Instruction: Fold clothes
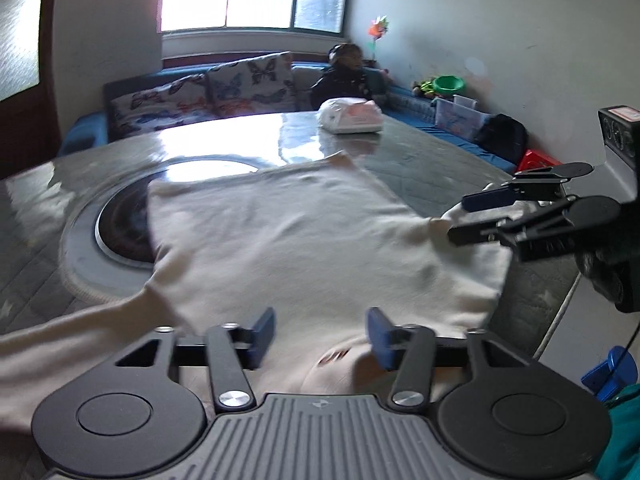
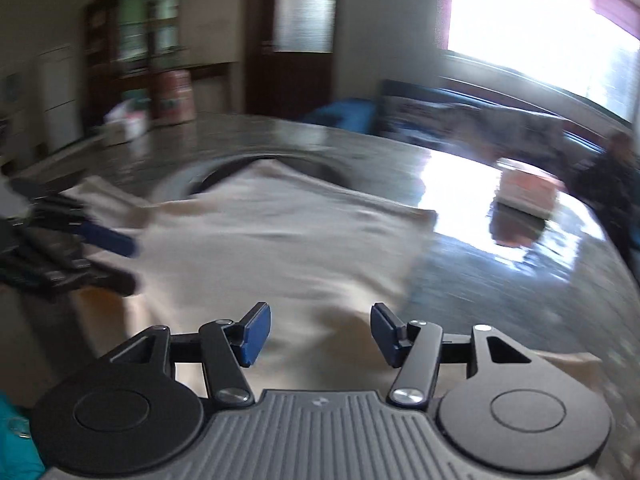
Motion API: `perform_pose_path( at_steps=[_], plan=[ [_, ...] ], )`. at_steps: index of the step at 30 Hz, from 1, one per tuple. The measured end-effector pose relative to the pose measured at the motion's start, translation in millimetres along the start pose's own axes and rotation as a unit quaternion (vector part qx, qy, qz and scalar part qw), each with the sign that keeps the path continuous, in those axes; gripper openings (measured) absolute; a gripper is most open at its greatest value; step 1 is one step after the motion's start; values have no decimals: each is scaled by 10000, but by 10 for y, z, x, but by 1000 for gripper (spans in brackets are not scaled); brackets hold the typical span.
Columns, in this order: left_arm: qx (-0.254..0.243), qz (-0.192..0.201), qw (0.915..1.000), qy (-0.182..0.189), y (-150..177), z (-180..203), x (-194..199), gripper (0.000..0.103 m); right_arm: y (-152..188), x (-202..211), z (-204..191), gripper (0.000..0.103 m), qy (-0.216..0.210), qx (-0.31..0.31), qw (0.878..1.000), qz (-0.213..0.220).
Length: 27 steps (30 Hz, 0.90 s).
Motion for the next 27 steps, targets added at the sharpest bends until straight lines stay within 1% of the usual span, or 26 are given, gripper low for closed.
perform_pose_path(
  at_steps=[3,5,7,9,10,12,15,16,18,21,24,27],
  plan=[
    [-5,-90,10000,6,105,4,16,36,3,-152,-236,57,-343,355,9986,-170],
    [-118,-128,9998,-20,162,44,22,36,56,-209,-372,57,-490,656,9962,-302],
    [-246,-163,9996,-23,214,81,25,36,135,-218,-516,57,-564,992,9925,-432],
    [-350,-124,9993,-36,212,102,41,37,209,-180,-595,57,-482,1229,9903,-426],
    [-389,-106,9992,-45,199,100,53,37,214,-158,-608,57,-474,1249,9901,-420],
    [-420,-22,9991,-45,127,86,82,37,193,-83,-557,59,-517,1042,9925,-367],
    [-469,174,9987,-50,-10,70,138,40,145,54,-372,59,-481,474,9975,-211],
    [-444,240,9987,-22,-60,71,145,43,138,108,-274,60,-394,233,9988,-151],
    [-372,363,9986,48,-160,77,147,45,166,201,-57,60,-103,-171,9998,-61],
    [-331,401,9985,184,-238,162,60,48,250,334,293,60,415,-750,9963,27],
    [-399,357,9981,298,-246,301,-70,50,383,444,682,60,1070,-1237,9865,55],
    [-471,260,9976,437,-239,437,-194,50,543,563,1069,59,1696,-1680,9711,46]
  ],
)
Point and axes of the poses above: each gripper's, at about its wrist camera, not at the fingertips, and x roughly against the way its jaws point, z to its right, y to its underside, the point moved 4 cm from there along -x, roughly the way its jaws point, and after that the axes turned 6 degrees about -y, right-handed, at the moved point
